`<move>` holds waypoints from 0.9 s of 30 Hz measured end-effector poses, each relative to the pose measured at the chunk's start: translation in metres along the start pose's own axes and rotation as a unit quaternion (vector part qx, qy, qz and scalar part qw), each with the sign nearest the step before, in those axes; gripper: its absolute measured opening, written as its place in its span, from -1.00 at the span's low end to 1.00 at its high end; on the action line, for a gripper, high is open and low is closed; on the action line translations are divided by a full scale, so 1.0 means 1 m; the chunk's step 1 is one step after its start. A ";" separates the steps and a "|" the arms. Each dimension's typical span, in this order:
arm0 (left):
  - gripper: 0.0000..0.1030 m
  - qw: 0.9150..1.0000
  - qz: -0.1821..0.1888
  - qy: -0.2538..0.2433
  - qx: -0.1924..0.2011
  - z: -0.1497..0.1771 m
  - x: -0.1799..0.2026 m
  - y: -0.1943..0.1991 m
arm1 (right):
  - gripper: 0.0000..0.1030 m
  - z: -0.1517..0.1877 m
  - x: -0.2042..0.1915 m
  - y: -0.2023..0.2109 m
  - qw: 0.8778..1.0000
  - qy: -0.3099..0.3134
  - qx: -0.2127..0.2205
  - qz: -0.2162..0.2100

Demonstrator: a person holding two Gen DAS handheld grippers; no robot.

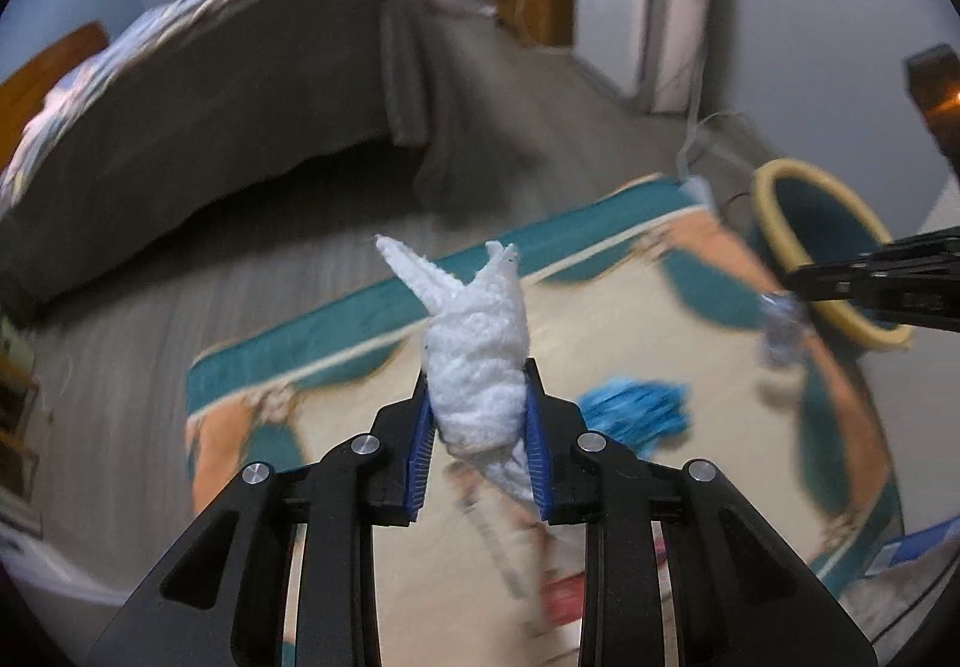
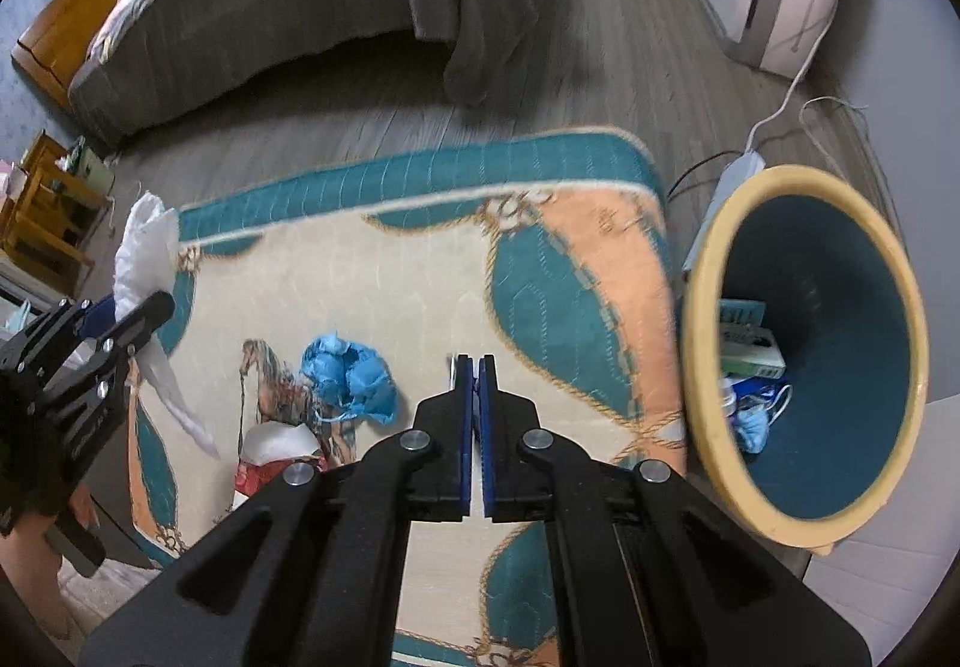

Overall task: Collect trash
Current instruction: 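Grasp the white tissue with the left gripper while the right gripper grasps the blue-white sachet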

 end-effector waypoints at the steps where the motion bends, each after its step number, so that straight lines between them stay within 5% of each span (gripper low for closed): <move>1: -0.45 1.000 0.012 -0.008 0.007 -0.006 0.014 0.003 | -1.00 -0.001 0.005 0.004 1.000 -0.006 0.004 -0.002; 10: -0.45 0.996 0.041 -0.069 0.026 -0.028 0.079 0.009 | -1.00 -0.001 0.051 0.018 0.999 -0.042 0.020 -0.004; 17: -0.45 0.998 0.027 -0.064 0.010 -0.022 0.073 -0.004 | -0.91 0.014 0.036 -0.035 0.998 -0.048 -0.047 -0.006; 19: -0.45 0.998 0.025 -0.059 0.007 -0.021 0.065 -0.007 | -0.69 0.012 0.024 -0.048 0.997 -0.049 -0.060 -0.012; 21: -0.45 0.998 0.023 -0.056 0.007 -0.020 0.058 -0.007 | -0.24 0.011 0.016 -0.057 0.996 -0.053 -0.066 -0.010; 27: -0.45 0.999 0.027 -0.044 0.001 -0.016 0.037 -0.011 | -0.11 0.006 0.011 -0.085 0.992 -0.087 -0.090 0.004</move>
Point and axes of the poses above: each gripper's, at about its wrist camera, not at the fingertips, and y roughly against the way its jaws point, x to its right, z to its underside, the point moved 10 cm from there along -y, roughly the way its jaws point, and after that the axes turned 5 degrees about z, right-handed, at the moved point
